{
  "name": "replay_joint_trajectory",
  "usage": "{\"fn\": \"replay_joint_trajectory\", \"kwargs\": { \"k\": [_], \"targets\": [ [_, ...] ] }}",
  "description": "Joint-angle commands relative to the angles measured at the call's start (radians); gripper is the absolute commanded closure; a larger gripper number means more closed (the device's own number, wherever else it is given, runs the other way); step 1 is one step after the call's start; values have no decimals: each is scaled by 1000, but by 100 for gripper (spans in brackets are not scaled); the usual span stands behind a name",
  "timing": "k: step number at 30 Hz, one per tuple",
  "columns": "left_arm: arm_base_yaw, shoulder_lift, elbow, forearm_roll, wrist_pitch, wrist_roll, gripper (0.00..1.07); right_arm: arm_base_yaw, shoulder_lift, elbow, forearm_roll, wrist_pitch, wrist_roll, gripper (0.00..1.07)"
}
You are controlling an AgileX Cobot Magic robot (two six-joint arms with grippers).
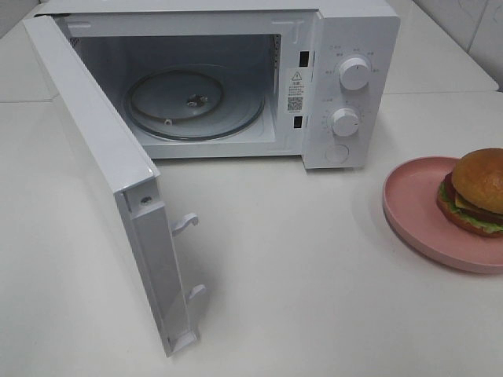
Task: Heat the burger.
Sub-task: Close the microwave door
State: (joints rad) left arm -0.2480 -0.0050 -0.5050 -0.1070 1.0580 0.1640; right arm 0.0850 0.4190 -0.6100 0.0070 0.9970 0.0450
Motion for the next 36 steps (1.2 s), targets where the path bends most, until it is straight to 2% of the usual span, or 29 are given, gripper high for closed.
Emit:
{"fn": "replay_joint_trajectory", "kwargs": {
  "k": [1, 7, 15, 22, 30, 32, 35, 36],
  "targets": [
    [3, -21, 2, 1, -15, -10, 106, -1, -148, 50, 87, 0, -93, 51],
    [3, -21, 2, 1, -16, -10, 106, -1, -301, 102, 101, -1, -98, 52],
    [3, -19, -12, -1, -33, -10, 106, -1, -408, 107, 87, 4, -80, 53],
    [3, -8, -19, -6, -261, -9, 106, -1, -449, 107, 51, 3, -32, 54],
    [3, 166, 4, -10, -385, 6, 106, -1, -449, 107, 51, 3, -32, 54],
    [3, 300, 4, -15, -486, 6, 106, -1, -449, 107, 51, 3, -32, 54],
    [3, 343, 4, -15, -518, 7, 106, -1, -449, 107, 51, 3, -32, 54],
    [3, 431, 4, -15, -578, 11, 106, -1, -449, 107, 51, 3, -32, 54]
  ]
}}
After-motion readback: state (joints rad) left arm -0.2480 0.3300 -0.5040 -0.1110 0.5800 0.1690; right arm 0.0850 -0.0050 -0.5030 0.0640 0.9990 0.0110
